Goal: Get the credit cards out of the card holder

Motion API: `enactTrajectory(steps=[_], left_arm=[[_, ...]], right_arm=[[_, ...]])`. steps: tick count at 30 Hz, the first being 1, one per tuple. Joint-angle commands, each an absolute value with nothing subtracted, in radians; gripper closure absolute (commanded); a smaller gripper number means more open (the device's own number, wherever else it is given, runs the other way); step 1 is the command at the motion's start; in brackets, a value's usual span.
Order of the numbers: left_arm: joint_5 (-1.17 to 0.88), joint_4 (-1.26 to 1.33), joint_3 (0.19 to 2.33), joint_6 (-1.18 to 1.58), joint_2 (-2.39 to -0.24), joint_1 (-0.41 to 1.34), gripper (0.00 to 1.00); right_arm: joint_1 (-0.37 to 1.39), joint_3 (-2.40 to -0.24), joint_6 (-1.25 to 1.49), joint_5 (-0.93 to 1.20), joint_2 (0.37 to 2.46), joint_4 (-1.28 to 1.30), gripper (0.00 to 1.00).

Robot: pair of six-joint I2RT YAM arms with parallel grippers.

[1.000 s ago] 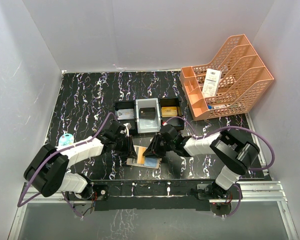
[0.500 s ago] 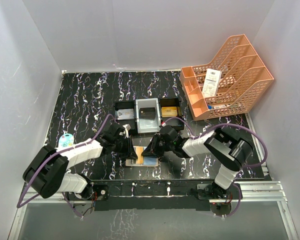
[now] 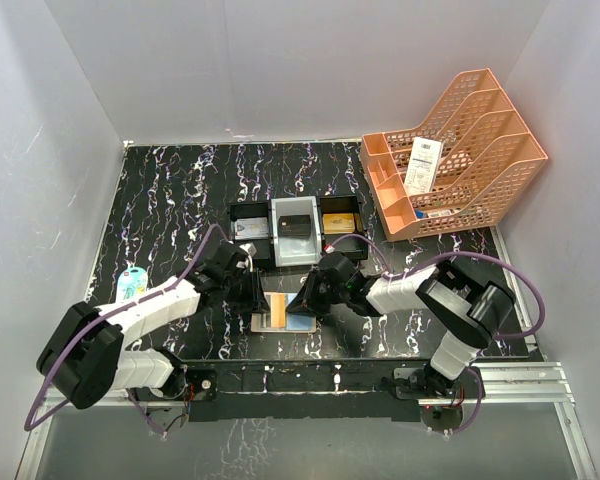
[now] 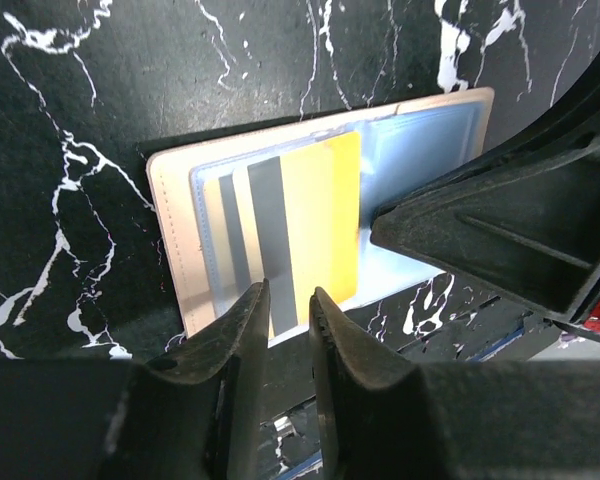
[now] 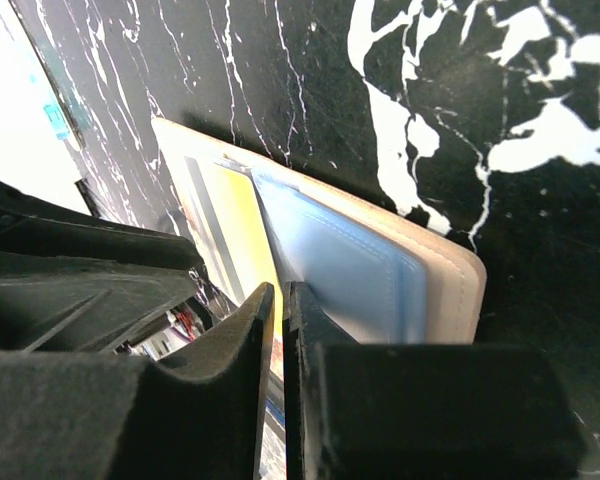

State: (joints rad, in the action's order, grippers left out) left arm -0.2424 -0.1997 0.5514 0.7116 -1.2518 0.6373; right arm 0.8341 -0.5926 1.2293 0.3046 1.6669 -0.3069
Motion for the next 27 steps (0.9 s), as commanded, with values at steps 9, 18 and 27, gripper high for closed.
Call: enactTrajectory(steps=[9, 18, 27], left_arm=[[-0.231, -0.249, 0.558, 0.666, -1.314, 0.639, 0.88], [-0.209, -0.26, 0.525, 0.663, -1.31, 0.64, 0.93], [-0.216, -0.238, 0.494, 0.674, -1.322, 0.64, 0.95]], right_arm=[[0.839, -0.623, 1.189, 0.273, 1.635, -0.243, 0.85], [0.847, -0.648, 1.161, 0.259, 1.649, -0.189, 0.76], [0.873, -0.68, 1.14, 0.281, 1.698, -0.187, 0.72]])
